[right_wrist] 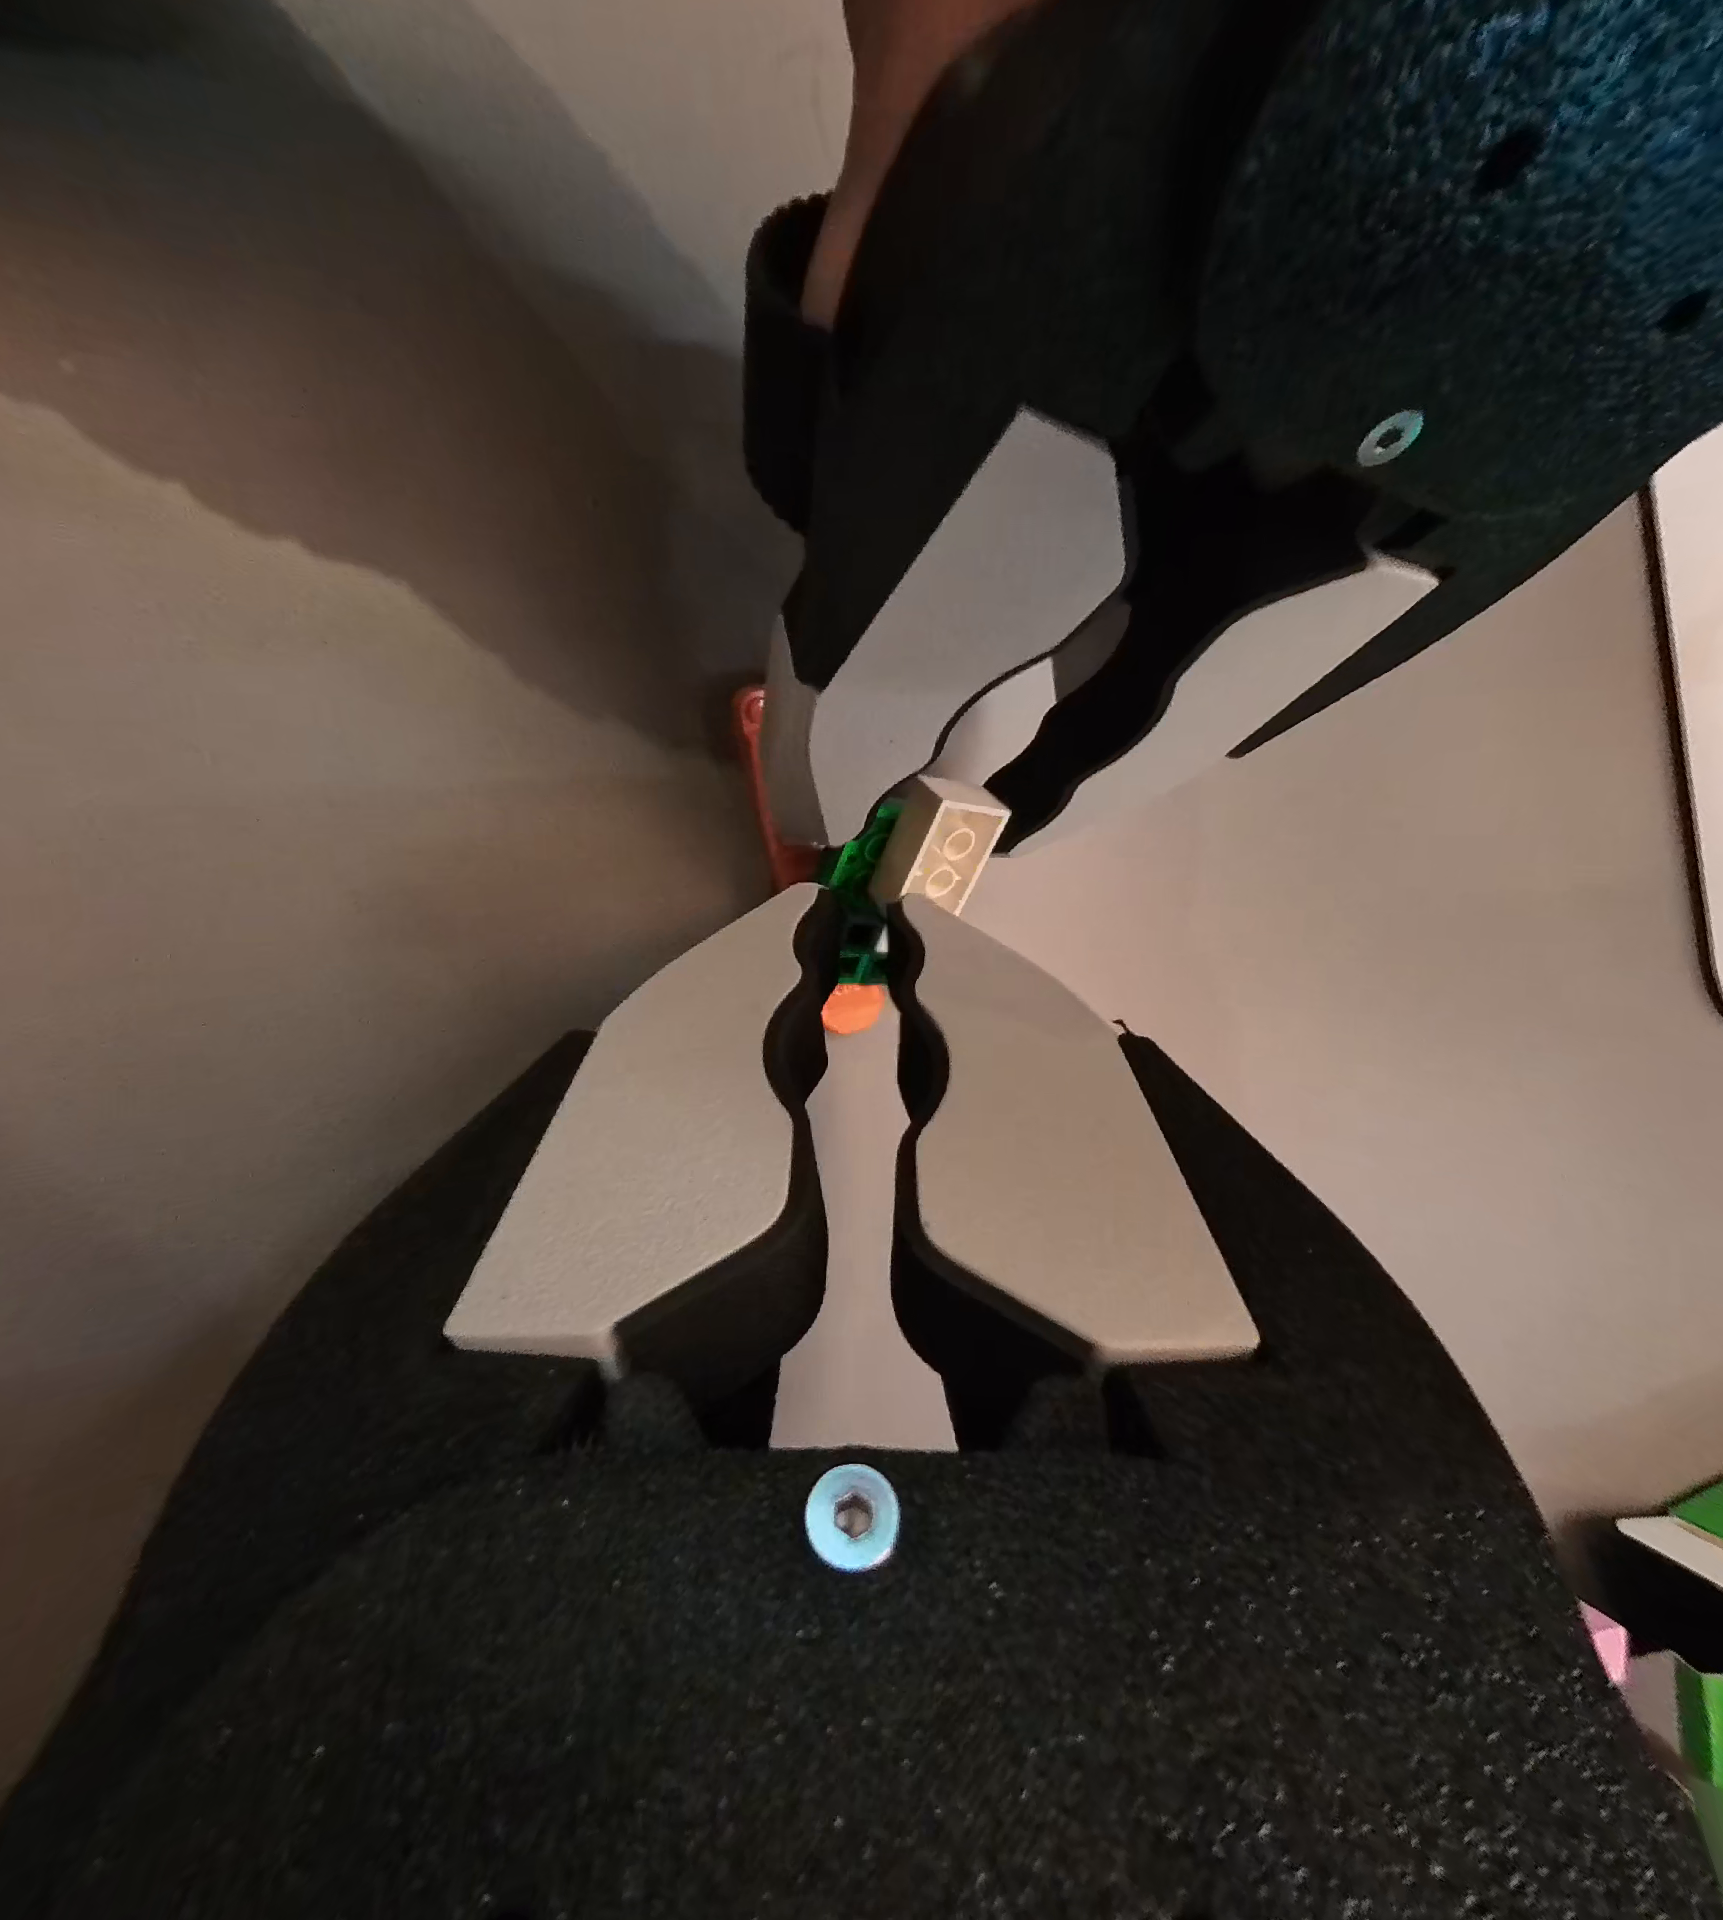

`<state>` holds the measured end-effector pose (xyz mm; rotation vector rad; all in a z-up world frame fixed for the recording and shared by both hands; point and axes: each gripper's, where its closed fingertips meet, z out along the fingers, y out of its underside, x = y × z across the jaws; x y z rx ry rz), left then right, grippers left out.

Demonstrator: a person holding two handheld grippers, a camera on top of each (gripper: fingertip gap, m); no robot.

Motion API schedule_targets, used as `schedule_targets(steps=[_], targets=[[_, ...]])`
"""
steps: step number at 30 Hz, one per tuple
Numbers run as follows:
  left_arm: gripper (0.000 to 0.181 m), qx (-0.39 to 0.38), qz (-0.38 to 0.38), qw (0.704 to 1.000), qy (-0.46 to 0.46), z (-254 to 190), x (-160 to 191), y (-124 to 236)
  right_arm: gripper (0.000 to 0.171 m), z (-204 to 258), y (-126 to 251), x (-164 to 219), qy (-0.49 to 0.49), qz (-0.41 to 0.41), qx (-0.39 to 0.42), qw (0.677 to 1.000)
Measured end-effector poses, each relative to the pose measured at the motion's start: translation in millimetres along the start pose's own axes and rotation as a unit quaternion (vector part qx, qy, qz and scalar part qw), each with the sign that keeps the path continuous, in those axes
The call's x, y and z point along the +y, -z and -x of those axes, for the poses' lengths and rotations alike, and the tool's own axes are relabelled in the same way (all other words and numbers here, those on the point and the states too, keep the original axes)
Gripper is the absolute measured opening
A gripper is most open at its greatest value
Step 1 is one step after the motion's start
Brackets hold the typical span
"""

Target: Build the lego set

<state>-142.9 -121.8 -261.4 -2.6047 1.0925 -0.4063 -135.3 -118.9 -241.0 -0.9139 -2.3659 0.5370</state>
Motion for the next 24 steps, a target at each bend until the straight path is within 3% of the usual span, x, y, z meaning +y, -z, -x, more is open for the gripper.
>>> schedule_targets(steps=[13, 20, 24], targets=[[0.035, 0.001, -0.002, 0.999, 0.033, 5.0, 4.3, 0.6, 0.018, -8.7, 2.4, -2.5, 0.004, -0.024, 0.038, 0.999], [0.035, -0.016, -0.052, 0.988, 0.143, 24.1, 4.6, 13.8, 0.035, -32.5, 8.0, -8.4, 0.033, -0.087, 0.197, 0.976], [0.035, -0.017, -0.092, 0.976, 0.195, 30.9, 0.4, 23.7, 0.043, -45.2, 3.1, -10.1, 0.076, -0.071, 0.289, 0.952]])
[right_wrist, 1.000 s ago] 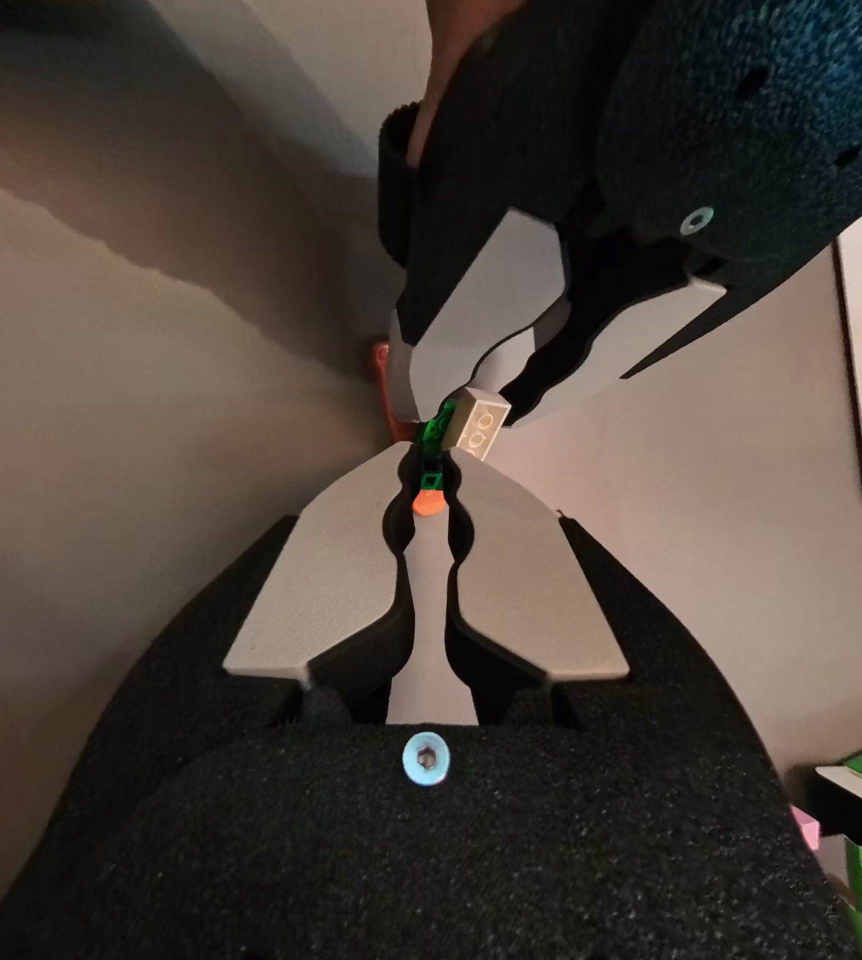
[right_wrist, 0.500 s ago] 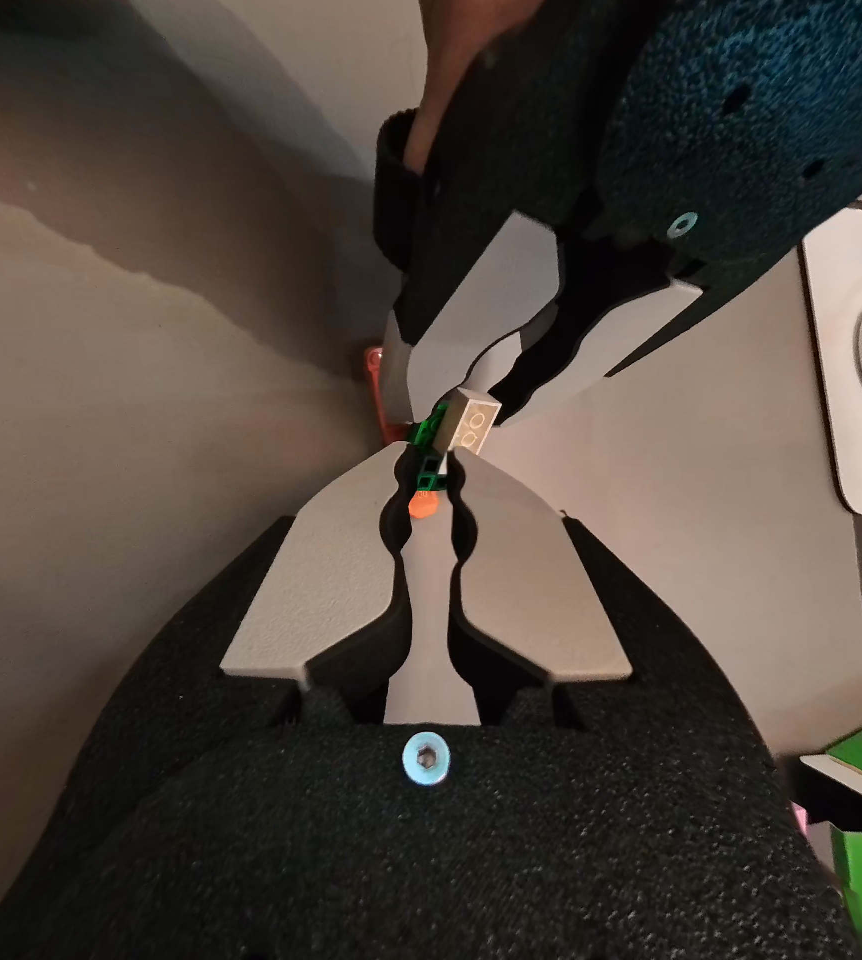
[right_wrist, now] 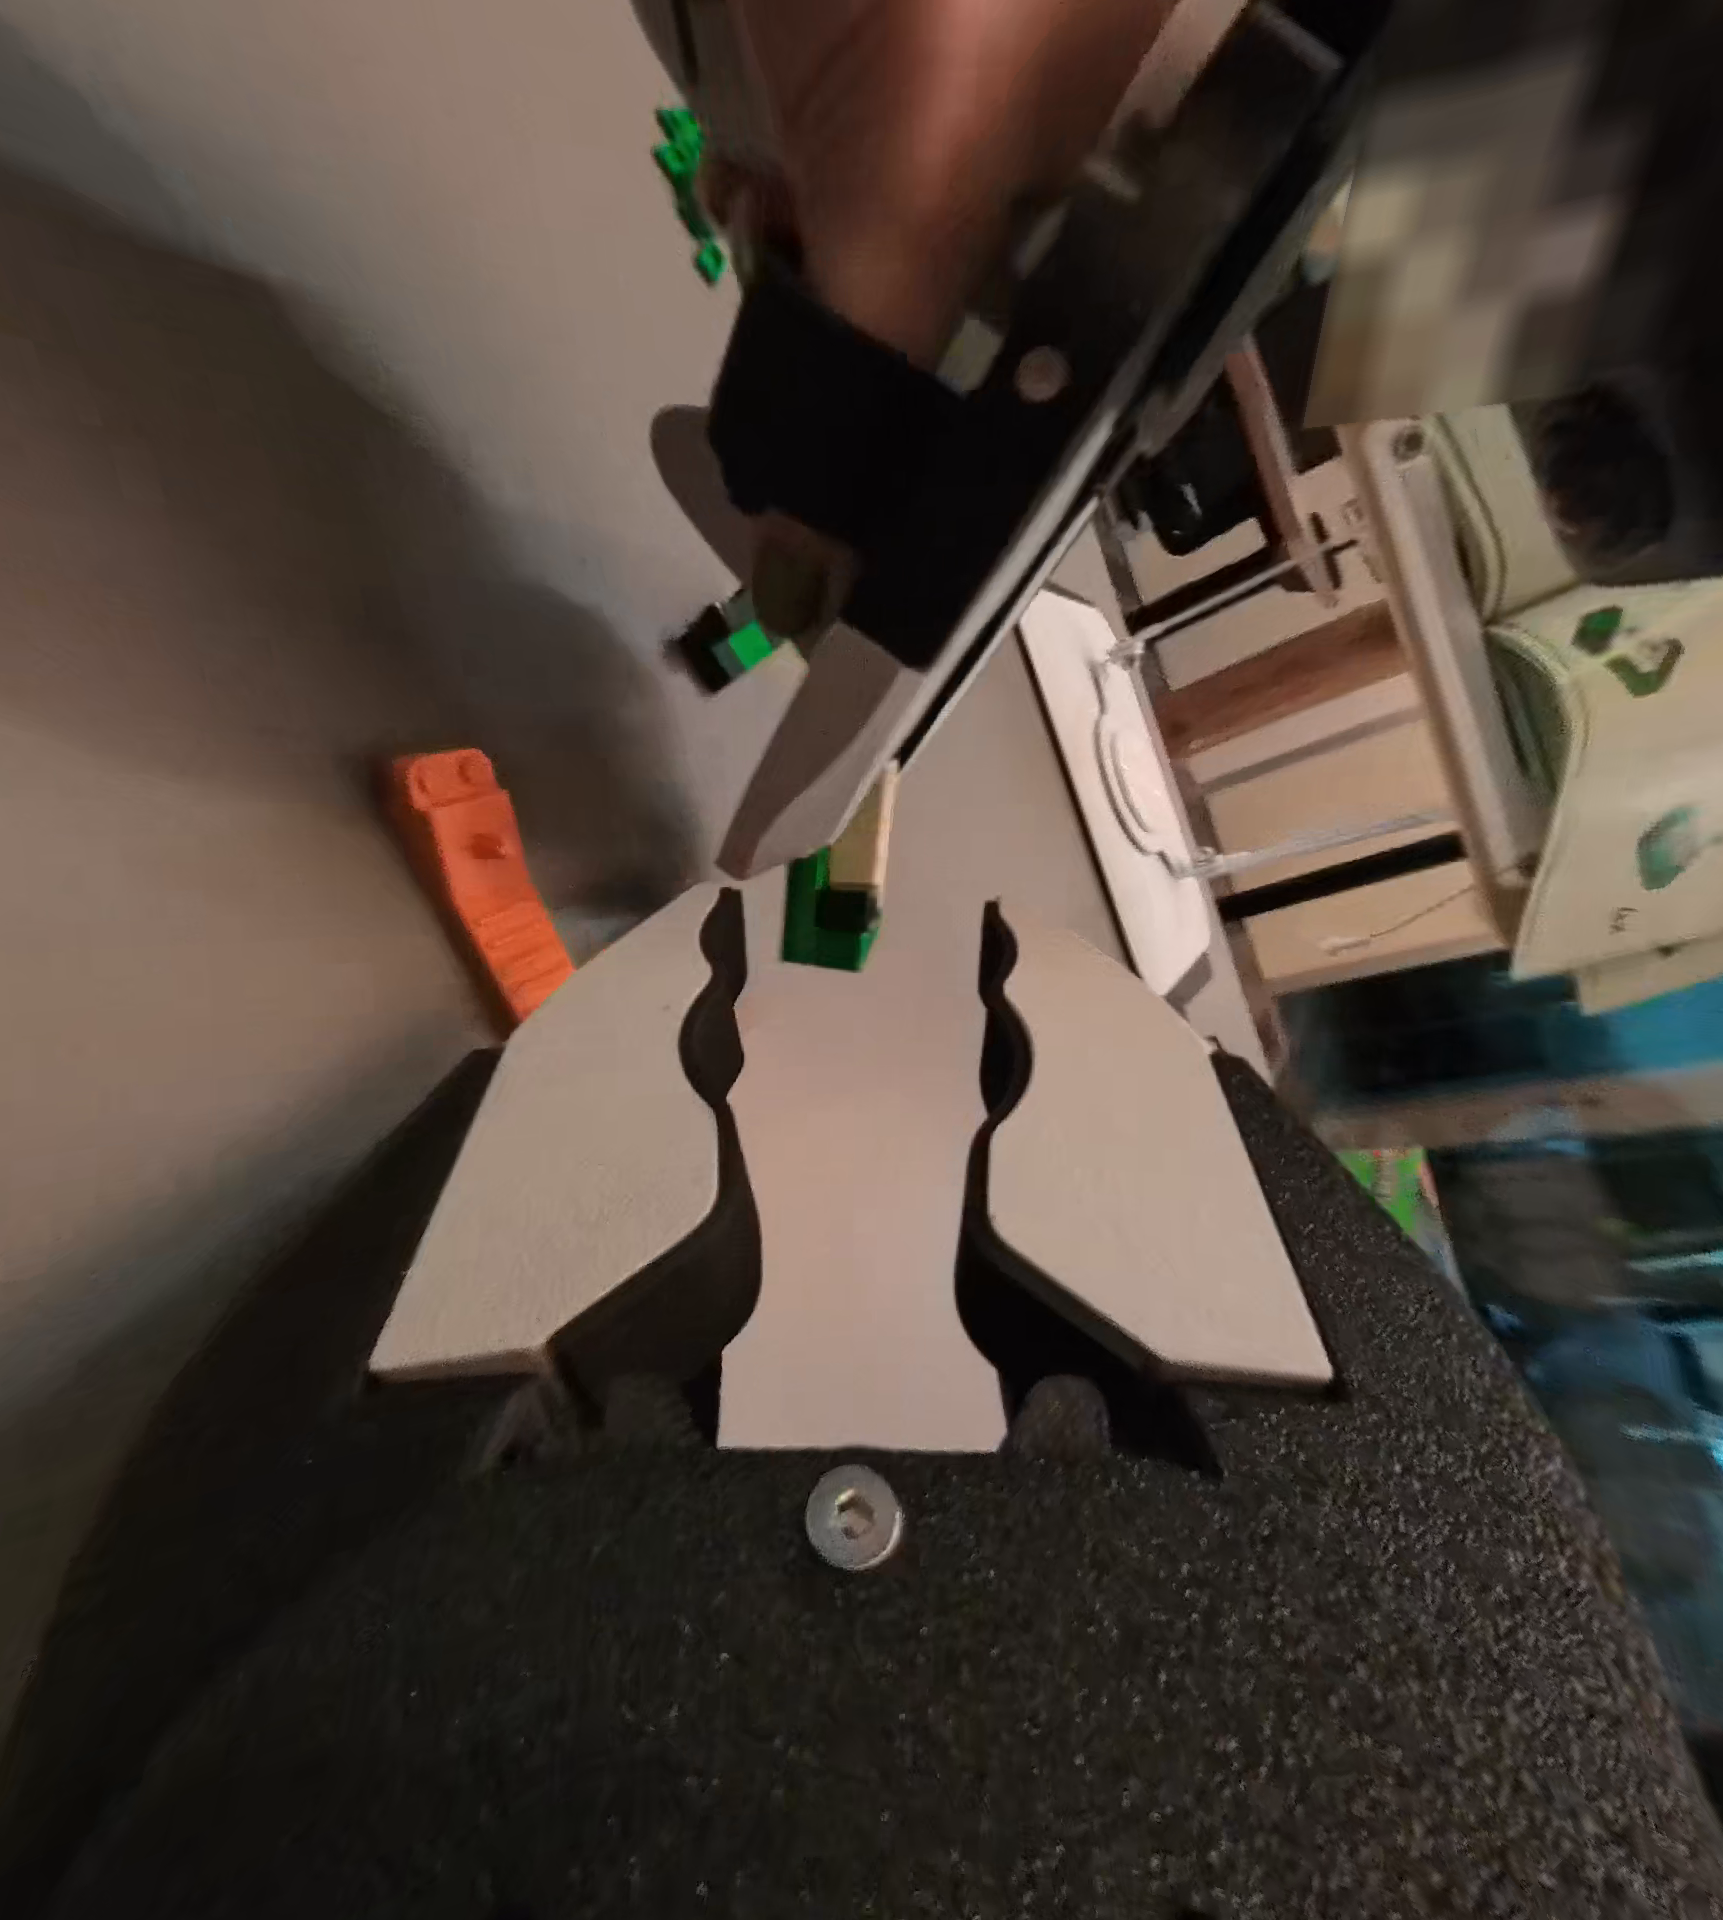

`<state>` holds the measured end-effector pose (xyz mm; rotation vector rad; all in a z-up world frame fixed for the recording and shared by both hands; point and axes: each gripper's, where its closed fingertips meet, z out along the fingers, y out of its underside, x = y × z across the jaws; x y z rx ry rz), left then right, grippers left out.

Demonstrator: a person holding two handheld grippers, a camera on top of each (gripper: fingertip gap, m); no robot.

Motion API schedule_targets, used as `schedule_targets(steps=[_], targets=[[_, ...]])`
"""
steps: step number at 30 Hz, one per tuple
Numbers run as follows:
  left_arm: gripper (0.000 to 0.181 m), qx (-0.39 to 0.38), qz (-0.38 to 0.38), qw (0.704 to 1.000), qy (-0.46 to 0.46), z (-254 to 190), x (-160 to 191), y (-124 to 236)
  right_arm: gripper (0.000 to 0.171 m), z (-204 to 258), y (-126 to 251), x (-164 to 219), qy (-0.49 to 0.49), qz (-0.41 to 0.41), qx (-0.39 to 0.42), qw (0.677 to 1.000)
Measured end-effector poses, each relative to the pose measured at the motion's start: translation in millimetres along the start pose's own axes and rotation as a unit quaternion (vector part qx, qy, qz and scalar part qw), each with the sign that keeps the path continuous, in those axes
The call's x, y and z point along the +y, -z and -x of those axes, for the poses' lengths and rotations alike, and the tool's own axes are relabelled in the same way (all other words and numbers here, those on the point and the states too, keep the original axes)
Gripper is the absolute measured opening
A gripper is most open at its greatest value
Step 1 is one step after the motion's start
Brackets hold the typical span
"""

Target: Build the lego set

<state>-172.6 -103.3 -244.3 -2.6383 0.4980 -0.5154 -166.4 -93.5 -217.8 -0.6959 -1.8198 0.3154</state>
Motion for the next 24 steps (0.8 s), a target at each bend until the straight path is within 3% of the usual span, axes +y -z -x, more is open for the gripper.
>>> schedule_targets(steps=[7, 12, 24], targets=[[0.035, 0.036, -0.048, 0.997, 0.047, -4.9, -9.4, 10.3, 0.042, -9.7, -16.4, 2.5, 0.063, 0.028, 0.076, 0.995], [0.035, 0.048, -0.055, 0.996, 0.046, -8.6, -11.6, 11.7, 0.028, -11.9, -21.5, 6.2, 0.089, 0.042, 0.091, 0.991], [0.035, 0.059, -0.092, 0.993, 0.034, -13.0, -21.5, 20.3, 0.022, -20.8, -11.8, 3.1, 0.054, 0.026, 0.116, 0.991]])
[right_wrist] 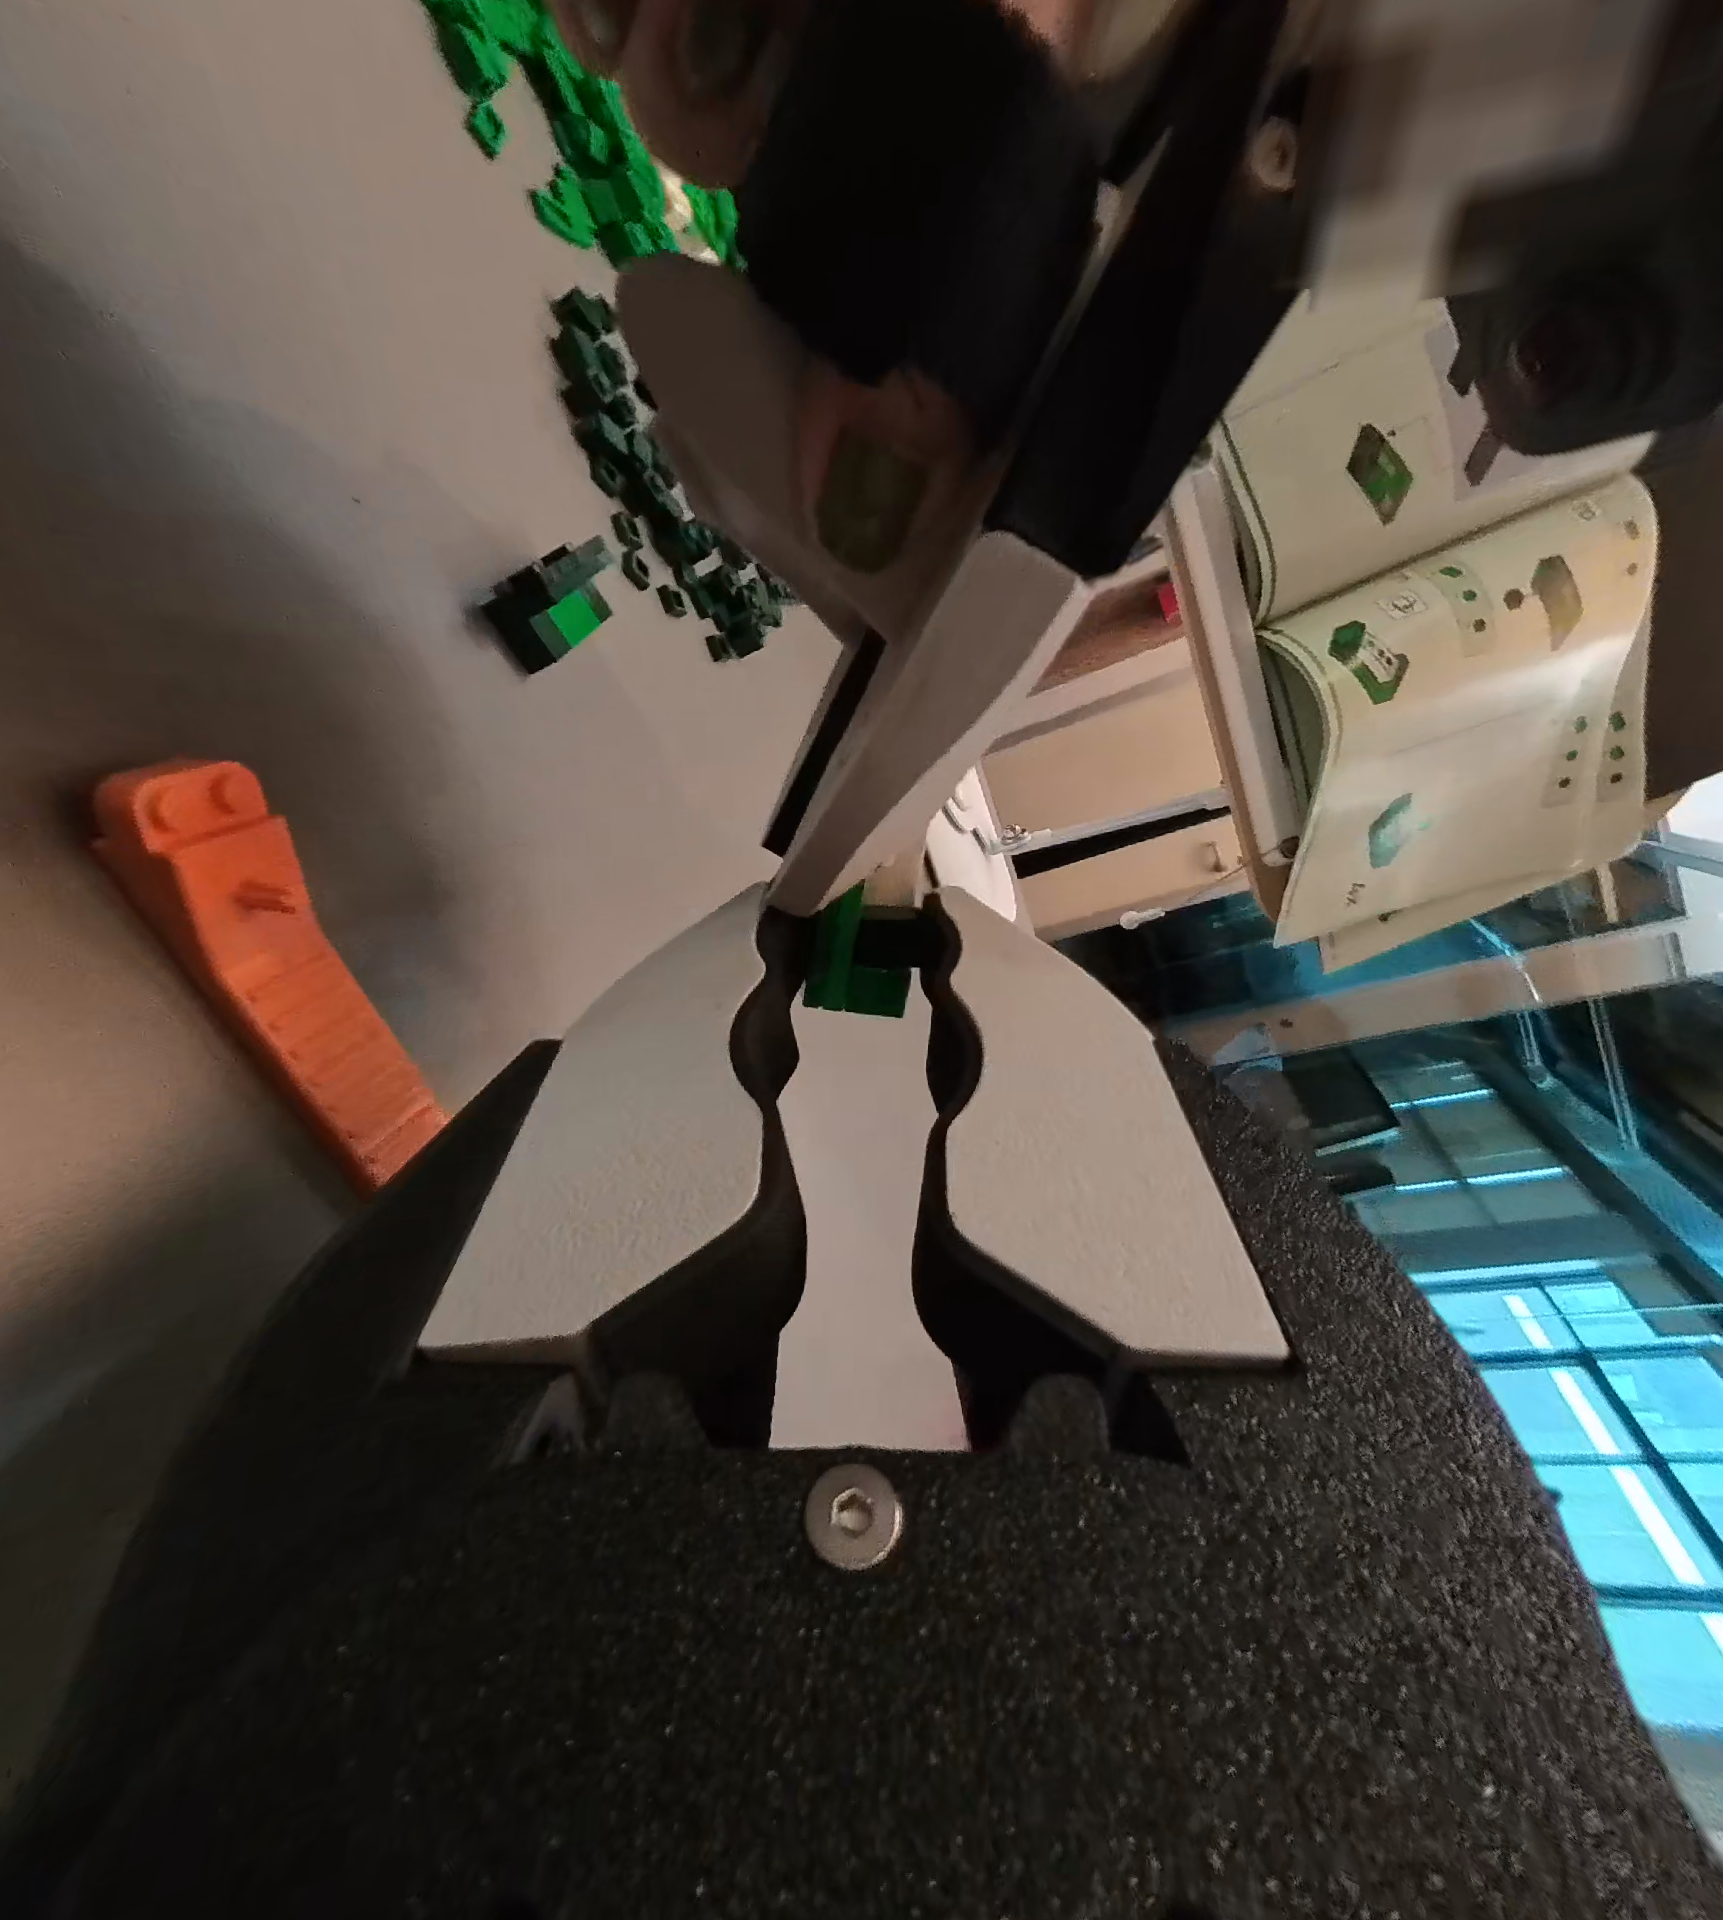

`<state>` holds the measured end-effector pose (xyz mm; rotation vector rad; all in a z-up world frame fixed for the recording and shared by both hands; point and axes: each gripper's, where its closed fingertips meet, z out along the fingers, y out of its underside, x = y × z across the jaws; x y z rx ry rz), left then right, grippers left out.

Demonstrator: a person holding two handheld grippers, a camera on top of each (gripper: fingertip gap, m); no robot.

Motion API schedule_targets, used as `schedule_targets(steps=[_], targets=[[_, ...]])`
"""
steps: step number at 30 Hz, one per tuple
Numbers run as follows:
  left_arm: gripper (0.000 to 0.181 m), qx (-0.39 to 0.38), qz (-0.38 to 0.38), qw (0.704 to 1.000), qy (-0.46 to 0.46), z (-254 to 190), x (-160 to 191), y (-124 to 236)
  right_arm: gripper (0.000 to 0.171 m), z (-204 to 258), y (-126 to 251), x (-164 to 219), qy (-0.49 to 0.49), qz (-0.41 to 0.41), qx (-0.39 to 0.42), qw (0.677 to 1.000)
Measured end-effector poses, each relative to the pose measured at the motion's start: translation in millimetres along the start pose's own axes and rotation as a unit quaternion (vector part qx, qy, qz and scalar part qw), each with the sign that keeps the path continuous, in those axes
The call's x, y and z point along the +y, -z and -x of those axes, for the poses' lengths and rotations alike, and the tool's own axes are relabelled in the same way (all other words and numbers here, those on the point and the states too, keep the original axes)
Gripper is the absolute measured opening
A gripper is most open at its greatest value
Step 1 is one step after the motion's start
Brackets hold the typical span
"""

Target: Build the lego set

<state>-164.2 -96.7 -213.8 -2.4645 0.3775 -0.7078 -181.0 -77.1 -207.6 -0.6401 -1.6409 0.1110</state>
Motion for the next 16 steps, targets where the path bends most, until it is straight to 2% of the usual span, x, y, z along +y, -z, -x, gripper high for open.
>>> schedule_targets(steps=[10, 16], targets=[[0.035, 0.014, -0.047, 0.999, -0.01, -4.4, -14.0, 3.7, 0.021, -14.3, 4.2, 1.4, -0.009, -0.003, 0.019, 1.0], [0.05, 0.011, -0.053, 0.999, -0.007, -2.6, -16.4, 0.6, 0.021, -19.4, 6.2, 2.7, 0.027, -0.018, 0.017, 0.999]])
